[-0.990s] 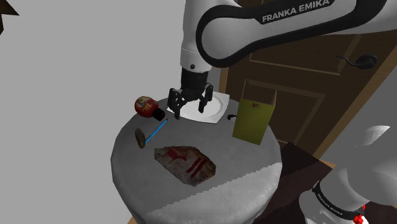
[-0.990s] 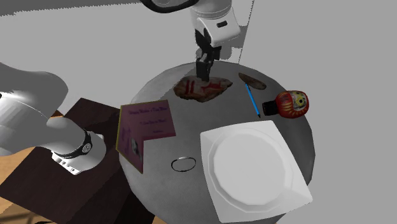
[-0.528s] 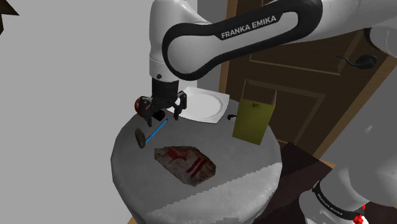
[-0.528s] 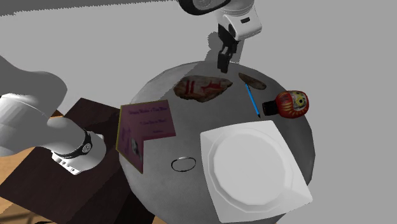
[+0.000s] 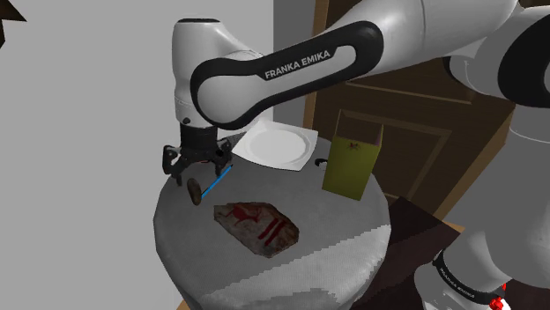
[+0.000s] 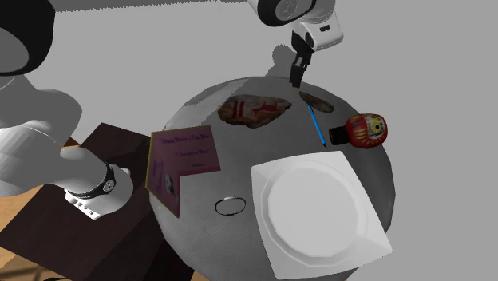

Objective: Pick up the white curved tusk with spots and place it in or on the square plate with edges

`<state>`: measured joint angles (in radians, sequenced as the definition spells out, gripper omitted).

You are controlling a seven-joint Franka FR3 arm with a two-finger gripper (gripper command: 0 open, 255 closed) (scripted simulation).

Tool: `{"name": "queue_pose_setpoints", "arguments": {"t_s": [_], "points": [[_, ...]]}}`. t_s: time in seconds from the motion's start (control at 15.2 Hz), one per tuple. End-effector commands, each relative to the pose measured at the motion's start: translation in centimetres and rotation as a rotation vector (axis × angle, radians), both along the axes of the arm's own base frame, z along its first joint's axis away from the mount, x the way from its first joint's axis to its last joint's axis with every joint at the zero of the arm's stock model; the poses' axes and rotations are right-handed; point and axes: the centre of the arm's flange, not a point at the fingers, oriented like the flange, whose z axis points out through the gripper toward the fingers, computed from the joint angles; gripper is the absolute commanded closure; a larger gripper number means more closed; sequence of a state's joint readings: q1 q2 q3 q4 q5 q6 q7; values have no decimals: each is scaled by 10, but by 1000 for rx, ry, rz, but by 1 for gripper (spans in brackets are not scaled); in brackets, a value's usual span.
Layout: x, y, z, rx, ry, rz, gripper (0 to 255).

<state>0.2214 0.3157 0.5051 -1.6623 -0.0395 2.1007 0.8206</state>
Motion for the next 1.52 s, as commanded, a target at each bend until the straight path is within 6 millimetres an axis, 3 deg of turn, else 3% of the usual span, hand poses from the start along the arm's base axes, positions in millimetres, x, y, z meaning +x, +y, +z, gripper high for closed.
{"name": "queue_pose_setpoints", "arguments": {"t_s": [0.0, 0.2, 0.73, 0.79, 1.39, 1.45], "points": [[1, 4, -9, 1, 0, 0, 0], [2, 7, -28, 1, 0, 0, 0], [2, 7, -28, 1, 0, 0, 0], [2, 7, -28, 1, 0, 0, 255], [2, 7, -28, 1, 0, 0, 255], [2, 7, -28, 1, 0, 0, 0]]}}
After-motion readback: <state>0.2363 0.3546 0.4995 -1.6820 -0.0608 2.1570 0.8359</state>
